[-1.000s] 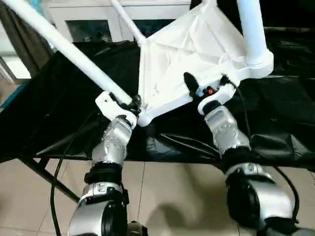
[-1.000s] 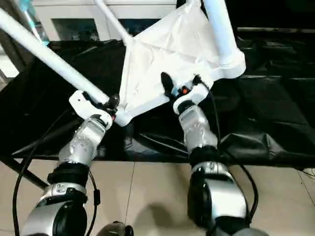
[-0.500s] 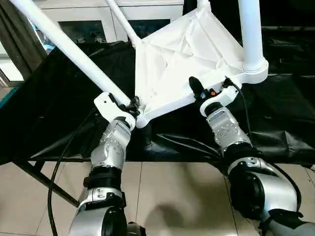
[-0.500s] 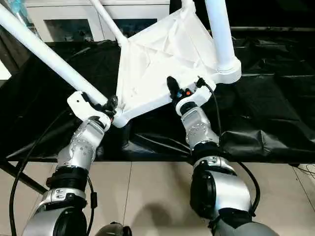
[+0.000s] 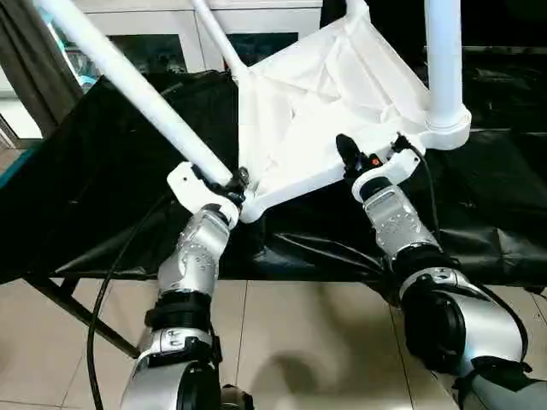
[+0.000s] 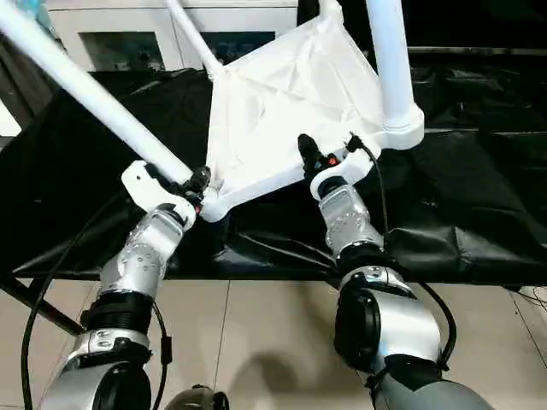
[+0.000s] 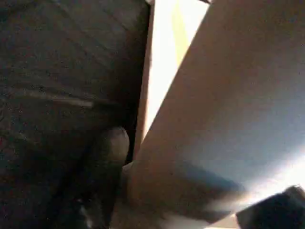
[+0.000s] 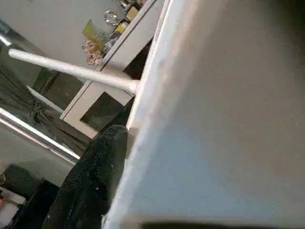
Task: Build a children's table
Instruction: Flip table
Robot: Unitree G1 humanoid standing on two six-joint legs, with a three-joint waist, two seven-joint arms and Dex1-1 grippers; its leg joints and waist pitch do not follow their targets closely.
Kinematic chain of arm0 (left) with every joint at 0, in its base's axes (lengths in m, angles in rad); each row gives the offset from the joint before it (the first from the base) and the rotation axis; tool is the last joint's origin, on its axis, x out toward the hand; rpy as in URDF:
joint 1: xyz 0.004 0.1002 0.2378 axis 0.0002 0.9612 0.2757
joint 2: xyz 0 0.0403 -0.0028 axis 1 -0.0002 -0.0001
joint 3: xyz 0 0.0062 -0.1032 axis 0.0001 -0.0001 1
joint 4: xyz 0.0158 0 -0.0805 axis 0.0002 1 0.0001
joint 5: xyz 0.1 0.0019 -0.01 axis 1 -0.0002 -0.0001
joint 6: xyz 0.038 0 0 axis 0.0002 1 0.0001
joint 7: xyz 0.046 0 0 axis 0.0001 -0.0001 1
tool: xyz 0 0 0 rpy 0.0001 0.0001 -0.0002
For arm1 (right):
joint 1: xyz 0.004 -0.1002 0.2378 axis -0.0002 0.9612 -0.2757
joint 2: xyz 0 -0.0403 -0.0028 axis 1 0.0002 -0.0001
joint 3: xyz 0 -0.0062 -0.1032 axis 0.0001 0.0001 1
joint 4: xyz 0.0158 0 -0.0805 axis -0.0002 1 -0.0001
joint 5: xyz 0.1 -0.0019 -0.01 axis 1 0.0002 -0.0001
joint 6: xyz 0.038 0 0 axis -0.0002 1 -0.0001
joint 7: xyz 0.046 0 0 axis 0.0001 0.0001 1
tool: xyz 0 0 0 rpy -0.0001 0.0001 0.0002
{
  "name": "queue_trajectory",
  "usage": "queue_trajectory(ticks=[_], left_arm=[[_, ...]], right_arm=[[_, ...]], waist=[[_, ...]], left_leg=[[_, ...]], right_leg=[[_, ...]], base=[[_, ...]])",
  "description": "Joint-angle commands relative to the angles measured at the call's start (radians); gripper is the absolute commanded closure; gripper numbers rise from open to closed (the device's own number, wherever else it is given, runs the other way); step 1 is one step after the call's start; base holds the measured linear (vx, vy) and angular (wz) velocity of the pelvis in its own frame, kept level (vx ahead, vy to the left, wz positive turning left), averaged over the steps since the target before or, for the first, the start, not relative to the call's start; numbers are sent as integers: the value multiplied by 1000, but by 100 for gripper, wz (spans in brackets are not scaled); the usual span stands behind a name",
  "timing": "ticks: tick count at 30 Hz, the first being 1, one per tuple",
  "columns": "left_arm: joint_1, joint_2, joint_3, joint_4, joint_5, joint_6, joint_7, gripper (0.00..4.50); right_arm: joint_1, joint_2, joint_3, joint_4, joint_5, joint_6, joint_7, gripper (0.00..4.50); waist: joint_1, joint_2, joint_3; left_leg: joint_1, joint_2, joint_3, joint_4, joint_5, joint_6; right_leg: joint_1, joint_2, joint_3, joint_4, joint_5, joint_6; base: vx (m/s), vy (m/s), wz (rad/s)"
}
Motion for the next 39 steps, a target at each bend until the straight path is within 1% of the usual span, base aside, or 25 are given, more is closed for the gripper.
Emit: queue_trajectory(ticks=[1, 2, 3, 4, 5, 8, 9, 12, 14, 16, 18, 19, 21, 23, 25, 27, 28, 29, 30, 31, 33, 35, 37, 38, 39], left_arm=[[36, -1, 33, -47, -16, 21, 19, 95], [46, 7, 34, -58, -20, 30, 20, 72], [59, 13, 36, -74, -27, 42, 19, 72], [68, 17, 37, -85, -33, 52, 18, 56], [83, 24, 33, -102, -35, 68, 24, 56], [106, 31, 27, -130, -40, 92, 25, 44], [126, 37, 16, -157, -46, 127, 22, 15], [169, 49, -14, -217, -63, 214, 6, 7], [195, 61, -46, -251, -62, 274, -1, 1], [221, 63, -66, -281, -61, 313, 6, 0], [240, 57, -79, -306, -59, 324, 9, 0], [248, 53, -81, -317, -64, 330, 11, 0], [259, 48, -83, -332, -68, 337, 16, 0], [278, 55, -106, -363, -67, 357, 12, 0], [281, 59, -116, -371, -61, 359, 7, 0], [286, 70, -141, -391, -44, 356, -9, 0], [285, 116, -226, -432, 44, 294, -57, 0], [285, 116, -226, -432, 44, 294, -57, 0], [273, 167, -308, -467, 136, 228, -99, 0], [269, 180, -326, -476, 157, 212, -108, 0], [249, 207, -360, -502, 201, 170, -123, 0], [216, 261, -424, -543, 271, 103, -162, 0], [200, 290, -457, -557, 308, 77, -179, 0], [169, 339, -513, -581, 372, 32, -211, 0], [161, 346, -520, -584, 385, 27, -212, 0]], right_arm=[[-22, -91, 58, -23, -125, -97, -40, 230], [-29, -103, 46, -23, -119, -101, -48, 230], [-36, -115, 34, -25, -113, -107, -57, 230], [-41, -123, 27, -26, -110, -112, -63, 230], [-46, -133, 19, -27, -106, -118, -67, 230], [-51, -148, 20, -28, -112, -132, -78, 230], [-53, -160, 22, -30, -116, -143, -95, 230], [-56, -178, 28, -35, -130, -159, -128, 230], [-56, -191, 45, -37, -158, -159, -154, 230], [-54, -204, 68, -45, -196, -157, -192, 230], [-57, -212, 63, -55, -196, -151, -216, 230], [-57, -217, 61, -62, -197, -151, -223, 230], [-54, -222, 62, -74, -202, -152, -229, 230], [-47, -227, 73, -84, -207, -149, -223, 235], [-45, -229, 77, -85, -210, -148, -220, 237], [-40, -233, 88, -92, -220, -146, -217, 237], [-27, -245, 112, -114, -242, -128, -198, 237], [-27, -245, 112, -114, -242, -128, -198, 237], [-18, -258, 135, -136, -264, -102, -174, 237], [-16, -262, 141, -141, -269, -94, -166, 237], [-12, -272, 157, -151, -283, -84, -150, 237], [-9, -290, 180, -162, -313, -71, -157, 237], [-10, -298, 188, -165, -324, -67, -162, 239], [-9, -312, 203, -179, -343, -56, -178, 239], [-9, -315, 207, -183, -347, -53, -180, 240]], waist=[[3, -34, -89], [3, -34, -89], [4, -28, -88], [4, -30, -86], [6, -27, -86], [8, -29, -86], [10, -30, -86], [18, -33, -85], [22, -28, -86], [25, -26, -84], [27, -26, -82], [34, -20, -84], [29, -21, -79], [20, -24, -80], [7, -29, -79], [4, -30, -81], [-2, -32, -79], [-4, -31, -81], [-6, -34, -81], [-7, -33, -82], [-10, -35, -81], [-13, -35, -81], [-16, -32, -82], [-16, -32, -79], [-17, -30, -81]], left_leg=[[39, 37, -5, -49, -6, 150], [39, 37, -5, -49, -6, 150], [41, 38, -4, -50, -24, 142], [41, 38, -3, -53, -41, 129], [44, 39, -3, -54, -57, 118], [41, 39, -3, -56, -61, 108], [41, 38, -3, -57, -66, 105], [43, 39, 0, -57, -84, 93], [47, 41, 0, -58, -90, 81], [53, 40, 4, -60, -120, 64], [54, 40, 5, -63, -143, 41], [60, 43, 7, -65, -168, 21], [60, 41, 9, -73, -217, -5], [50, 37, 5, -79, -232, -20], [42, 32, 4, -78, -221, -11], [39, 31, 4, -77, -206, 1], [37, 29, 7, -73, -188, 19], [36, 28, 7, -71, -166, 32], [35, 28, 6, -70, -153, 39], [36, 29, 6, -68, -132, 45], [35, 28, 8, -67, -119, 45], [38, 29, 9, -66, -114, 39], [42, 29, 9, -66, -119, 37], [43, 30, 8, -69, -131, 31], [46, 31, 10, -68, -139, 21]], right_leg=[[44, -56, 27, -52, 110, -285], [44, -56, 27, -52, 110, -285], [41, -55, 28, -55, 86, -282], [42, -54, 28, -57, 68, -278], [40, -54, 29, -60, 58, -271], [42, -54, 28, -58, 68, -262], [42, -54, 28, -59, 65, -257], [39, -55, 30, -61, 38, -248], [36, -53, 29, -61, 25, -244], [29, -49, 30, -69, -6, -220], [29, -46, 29, -73, -29, -196], [26, -47, 29, -74, -47, -181], [23, -44, 29, -78, -69, -160], [32, -48, 28, -79, -73, -132], [37, -49, 28, -78, -53, -124], [38, -50, 28, -80, -51, -119], [37, -50, 29, -84, -47, -120], [39, -50, 29, -82, -46, -112], [40, -49, 29, -84, -42, -110], [40, -48, 29, -79, -32, -107], [39, -45, 28, -80, -25, -115], [39, -45, 28, -76, -26, -145], [36, -43, 28, -76, -46, -145], [34, -42, 28, -81, -57, -151], [33, -43, 29, -75, -54, -156]], base=[[0, 0, 0], [0, 0, 0], [0, 0, 0], [0, 0, 0], [0, 0, 0], [0, 0, 0], [0, 0, 0], [0, 0, 0], [0, 0, 0], [0, 0, 0], [0, 0, 0], [0, 0, 0], [0, 0, 0], [0, 0, 0], [0, 0, 0], [0, 0, 0], [0, 0, 0], [0, 0, 0], [0, 0, 0], [0, 0, 0], [0, 0, 0], [0, 0, 0], [0, 0, 0], [0, 0, 0], [0, 0, 0]])
